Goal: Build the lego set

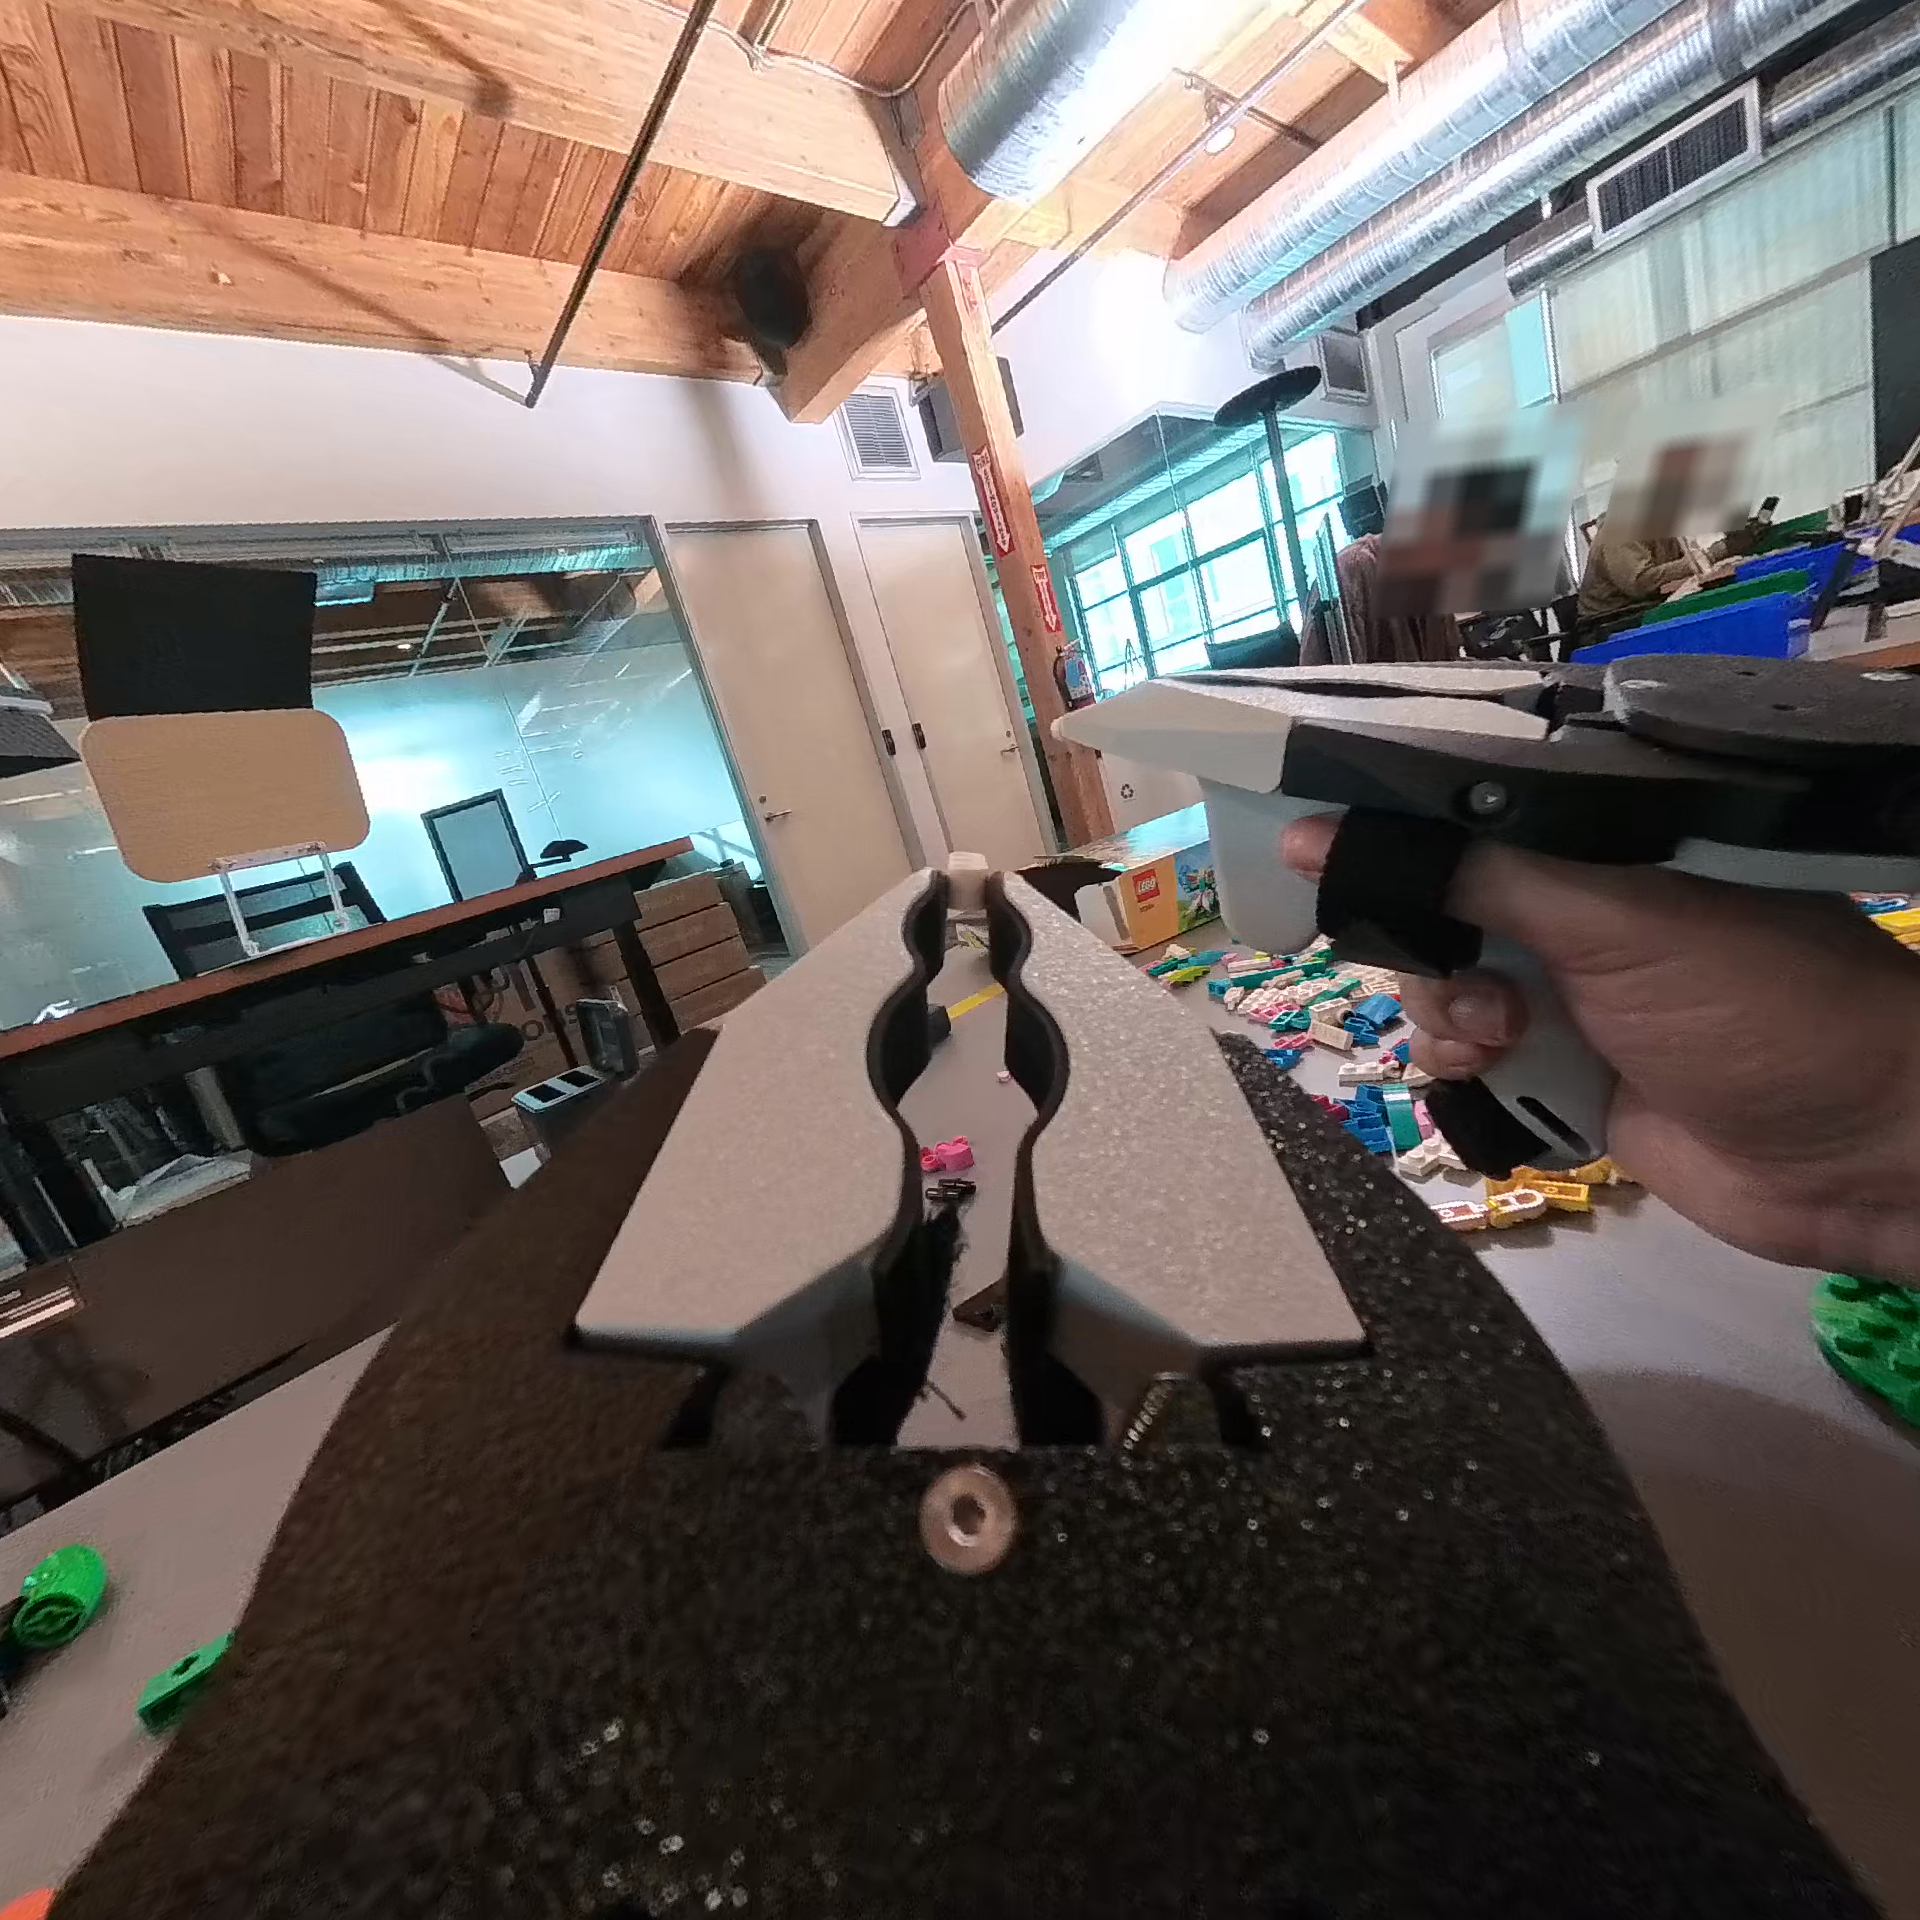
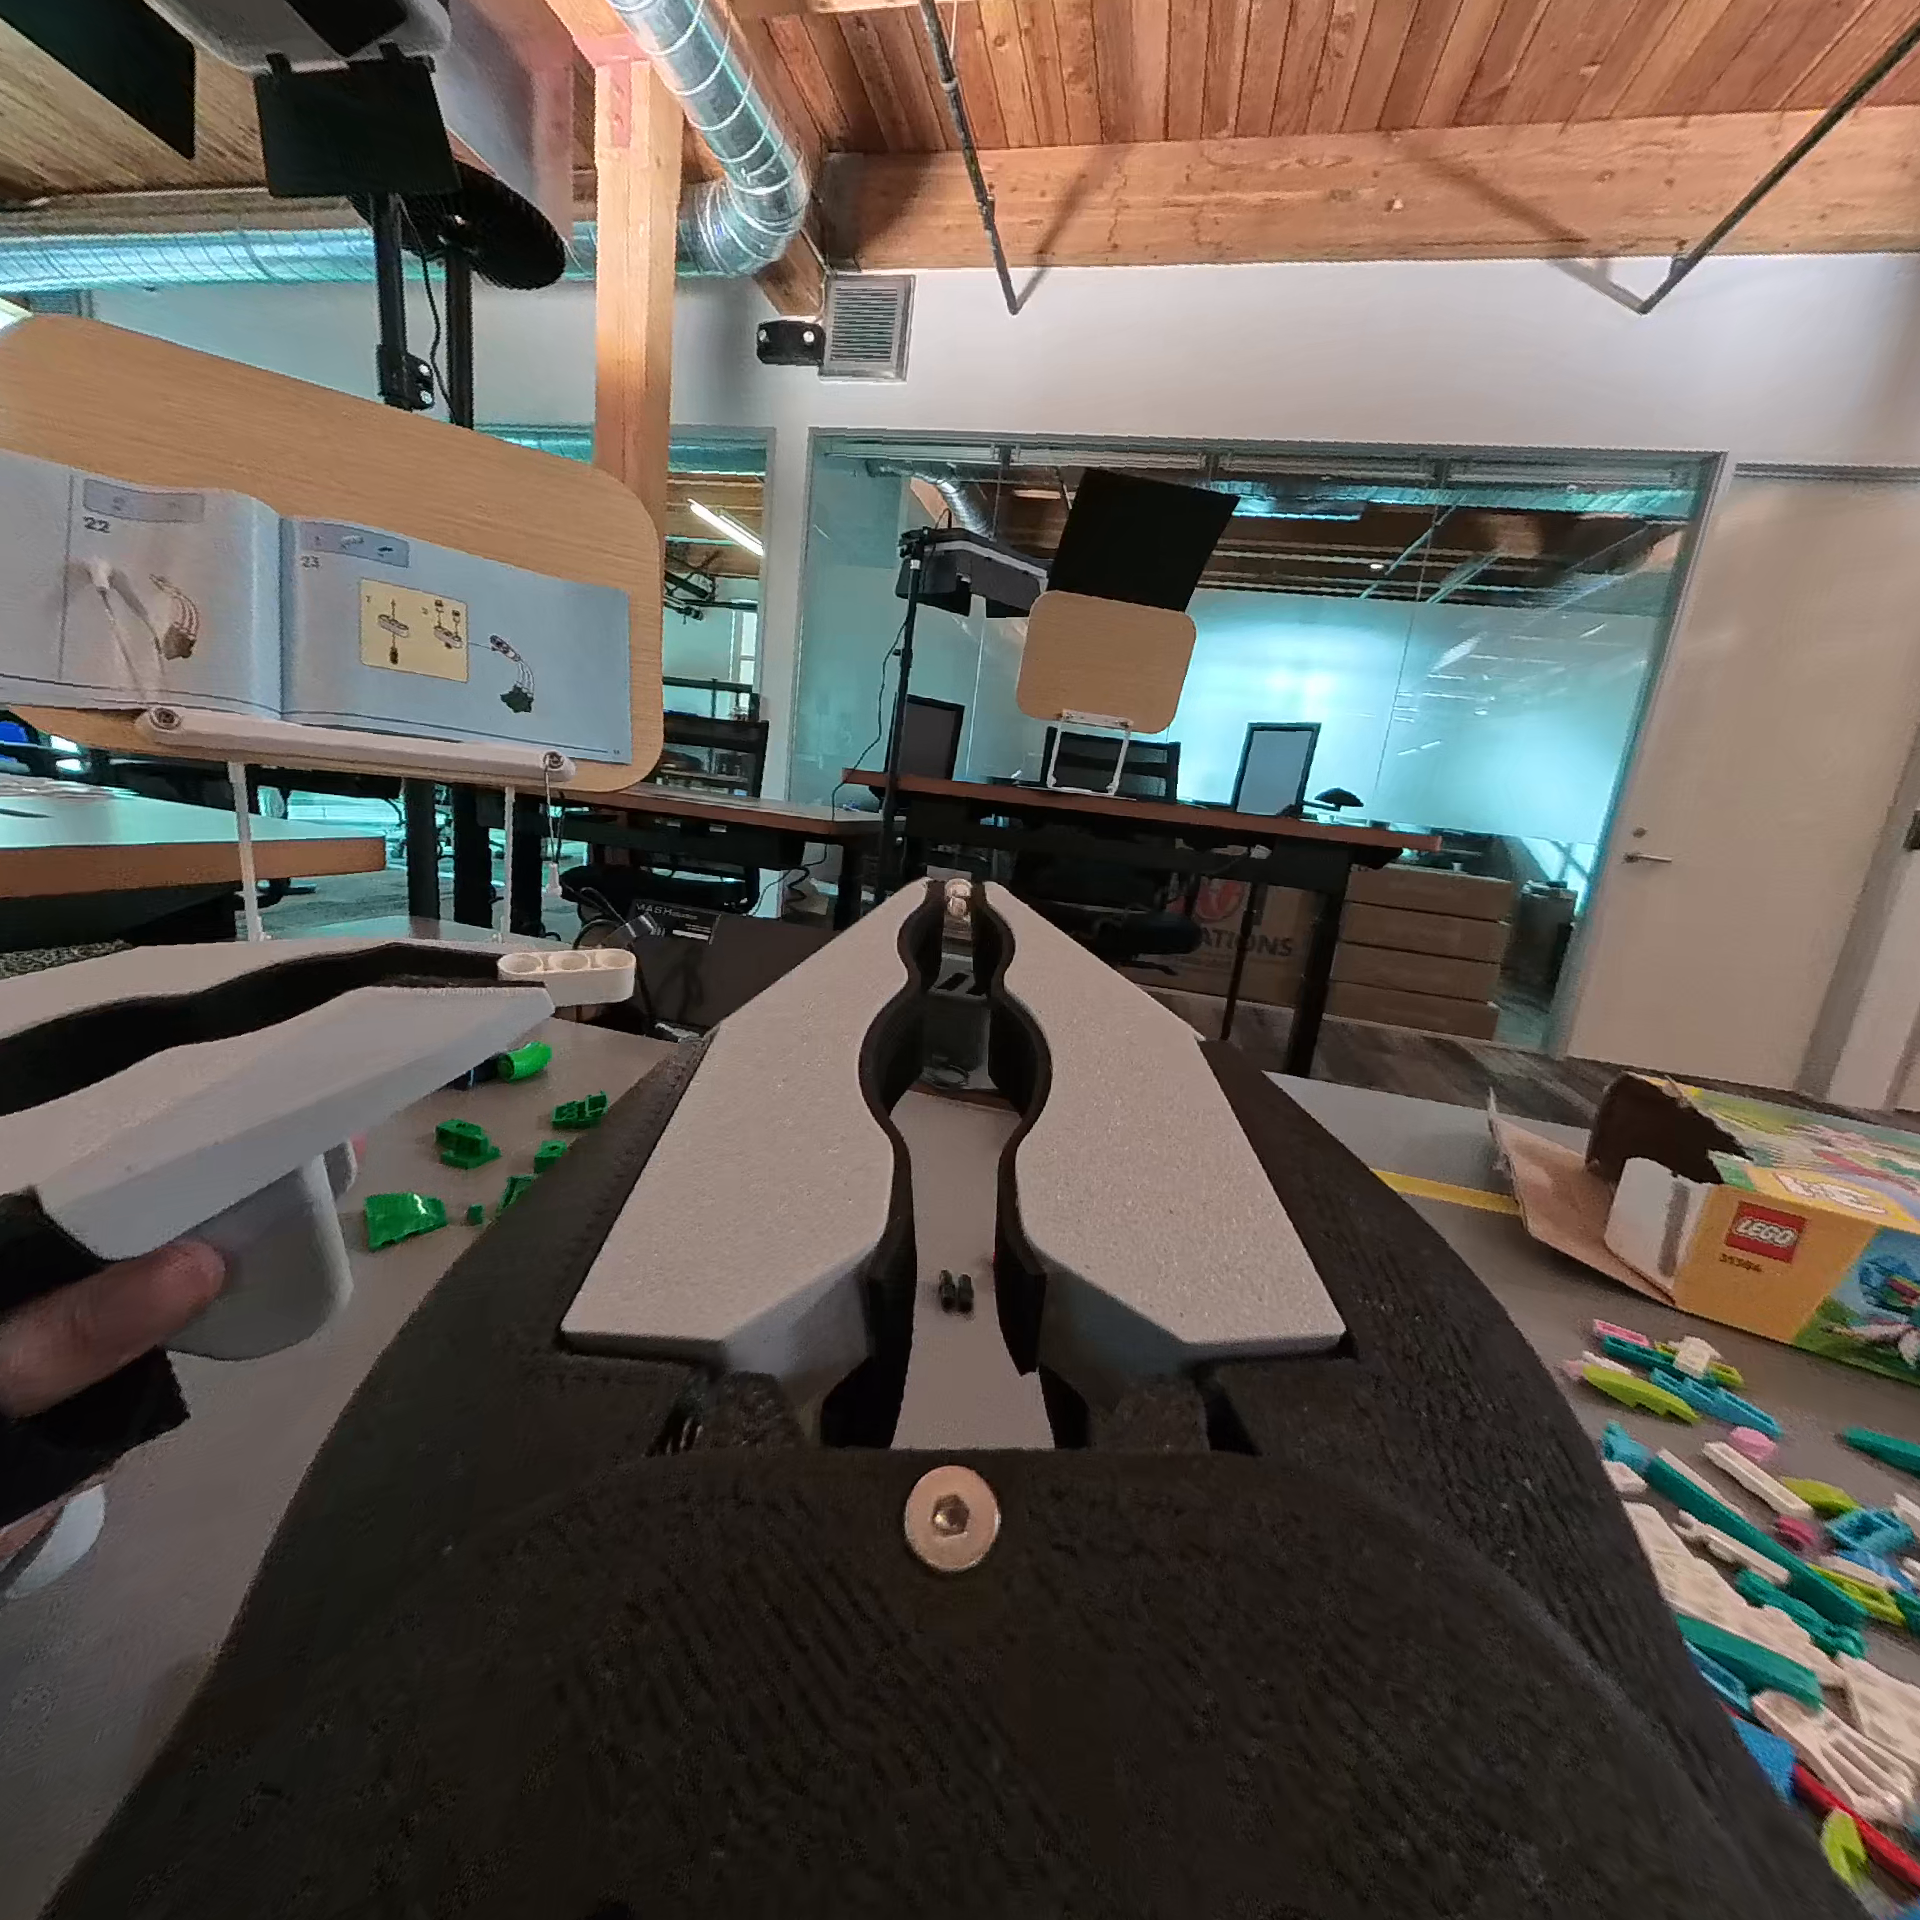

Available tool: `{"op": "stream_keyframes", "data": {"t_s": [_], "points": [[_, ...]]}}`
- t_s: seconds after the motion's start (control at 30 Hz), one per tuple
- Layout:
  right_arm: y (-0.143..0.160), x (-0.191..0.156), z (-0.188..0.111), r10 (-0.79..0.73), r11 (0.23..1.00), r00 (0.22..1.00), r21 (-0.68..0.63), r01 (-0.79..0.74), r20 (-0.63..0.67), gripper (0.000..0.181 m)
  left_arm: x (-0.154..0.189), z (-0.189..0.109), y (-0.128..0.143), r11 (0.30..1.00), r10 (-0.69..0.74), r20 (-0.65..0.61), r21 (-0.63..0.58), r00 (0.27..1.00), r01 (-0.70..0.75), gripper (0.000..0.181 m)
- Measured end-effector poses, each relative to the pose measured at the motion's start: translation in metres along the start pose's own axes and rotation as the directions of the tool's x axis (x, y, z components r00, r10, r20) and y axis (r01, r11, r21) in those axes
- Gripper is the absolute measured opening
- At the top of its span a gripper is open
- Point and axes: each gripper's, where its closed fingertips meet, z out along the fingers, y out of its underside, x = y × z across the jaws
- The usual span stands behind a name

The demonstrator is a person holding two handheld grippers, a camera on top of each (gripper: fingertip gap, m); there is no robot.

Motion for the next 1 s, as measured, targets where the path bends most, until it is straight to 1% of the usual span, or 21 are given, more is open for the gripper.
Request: {"op": "stream_keyframes", "data": {"t_s": [1.0], "points": [[0.0056, -0.0076, 0.0022, 0.003, 1.0, 1.0, -0.015, -0.003, 0.03, 0.004, 0.0031, 0.0005, 0.0027, 0.999, -0.049, -0.035, -0.012, 0.998, 0.049, 0.005]]}}
